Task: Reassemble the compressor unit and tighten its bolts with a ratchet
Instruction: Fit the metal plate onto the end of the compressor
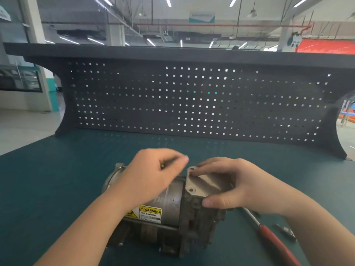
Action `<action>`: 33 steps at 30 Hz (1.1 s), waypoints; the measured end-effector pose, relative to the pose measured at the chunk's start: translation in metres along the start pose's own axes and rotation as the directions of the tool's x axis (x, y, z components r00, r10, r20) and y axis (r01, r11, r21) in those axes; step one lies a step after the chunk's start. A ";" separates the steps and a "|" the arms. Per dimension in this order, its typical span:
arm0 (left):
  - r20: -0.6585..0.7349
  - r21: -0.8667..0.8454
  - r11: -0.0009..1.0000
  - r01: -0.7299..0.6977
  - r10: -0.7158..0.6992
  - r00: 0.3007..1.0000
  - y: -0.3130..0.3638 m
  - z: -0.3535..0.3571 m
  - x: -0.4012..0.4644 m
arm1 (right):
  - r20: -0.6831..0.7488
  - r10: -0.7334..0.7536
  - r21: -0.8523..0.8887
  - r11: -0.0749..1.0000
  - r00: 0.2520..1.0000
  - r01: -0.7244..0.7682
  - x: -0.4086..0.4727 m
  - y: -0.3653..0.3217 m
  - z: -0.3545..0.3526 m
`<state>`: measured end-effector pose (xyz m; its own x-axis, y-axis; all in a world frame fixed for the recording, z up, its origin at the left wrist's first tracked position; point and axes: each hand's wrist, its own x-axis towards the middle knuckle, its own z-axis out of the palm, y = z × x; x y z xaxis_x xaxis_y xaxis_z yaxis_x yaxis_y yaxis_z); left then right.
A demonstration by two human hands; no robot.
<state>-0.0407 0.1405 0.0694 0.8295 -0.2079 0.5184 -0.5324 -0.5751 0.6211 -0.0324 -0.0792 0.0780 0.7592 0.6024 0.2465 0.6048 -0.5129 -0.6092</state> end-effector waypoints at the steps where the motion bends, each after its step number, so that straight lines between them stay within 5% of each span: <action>1: -0.096 -0.161 0.983 0.090 -0.106 0.990 0.005 -0.001 0.003 | 0.003 -0.004 0.003 1.000 1.000 0.004 0.000 0.002 0.000; 2: -0.138 -0.435 0.876 0.211 -0.296 0.945 0.008 -0.006 0.009 | 0.008 -0.002 0.003 1.000 1.000 0.002 0.000 0.004 0.000; 3: -0.037 -0.751 0.589 0.298 -0.489 0.872 0.009 -0.011 0.015 | 0.018 0.003 0.000 1.000 1.000 -0.003 0.000 0.004 -0.001; 4: 0.162 -0.936 0.168 0.309 -0.573 0.803 0.011 -0.016 0.023 | 0.034 0.008 -0.002 1.000 0.999 -0.008 -0.001 0.005 -0.002; 5: 0.314 -0.949 -0.184 0.254 -0.578 0.753 0.014 -0.021 0.028 | 0.052 0.012 -0.001 1.000 0.999 -0.012 -0.002 0.005 -0.002; 6: 0.403 -0.897 -0.398 0.193 -0.557 0.726 0.019 -0.025 0.031 | 0.055 0.018 -0.003 1.000 0.998 -0.018 -0.003 0.003 -0.003; 7: 0.442 -0.857 -0.489 0.160 -0.540 0.717 0.025 -0.025 0.033 | 0.016 0.014 -0.005 1.000 1.000 -0.014 -0.002 -0.001 -0.005; 9: 0.457 -0.835 -0.528 0.158 -0.503 0.733 0.032 -0.018 0.036 | -0.197 -0.047 0.008 0.999 0.979 0.050 0.001 -0.012 -0.010; 12: 0.526 -0.824 -0.450 0.343 -0.385 0.758 0.037 -0.010 0.032 | -0.465 -0.166 -0.112 0.985 0.869 0.128 0.013 -0.037 -0.010; 16: 0.531 -0.829 -0.352 0.434 -0.256 0.808 0.041 -0.012 0.033 | -0.358 -0.168 -0.210 0.973 0.918 0.096 0.030 -0.061 0.006; 21: 0.558 -0.822 -0.311 0.478 -0.264 0.787 0.051 -0.010 0.033 | -0.333 -0.038 0.080 0.994 0.942 0.069 0.026 -0.062 0.001; 24: 0.539 -0.817 -0.425 0.389 -0.325 0.777 0.058 0.001 0.035 | -0.379 -0.021 0.182 0.979 0.925 0.096 0.024 -0.061 0.001; 29: 0.472 -0.879 -0.313 0.359 -0.472 0.745 0.043 0.005 0.039 | -0.484 -0.048 0.291 0.933 0.874 0.212 0.019 -0.053 -0.005; 32: 0.499 -0.849 -0.402 0.343 -0.396 0.771 0.035 -0.002 0.040 | -0.389 -0.038 0.362 0.913 0.921 0.191 0.009 -0.047 -0.012; 33: 0.474 -0.875 -0.314 0.368 -0.408 0.781 0.031 -0.003 0.043 | -0.324 -0.044 0.324 0.933 0.945 0.155 0.007 -0.044 -0.012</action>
<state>-0.0222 0.1157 0.1129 0.9446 -0.3027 -0.1269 0.3239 0.7967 0.5103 -0.0514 -0.0597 0.1155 0.7686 0.3937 0.5043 0.6042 -0.1876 -0.7744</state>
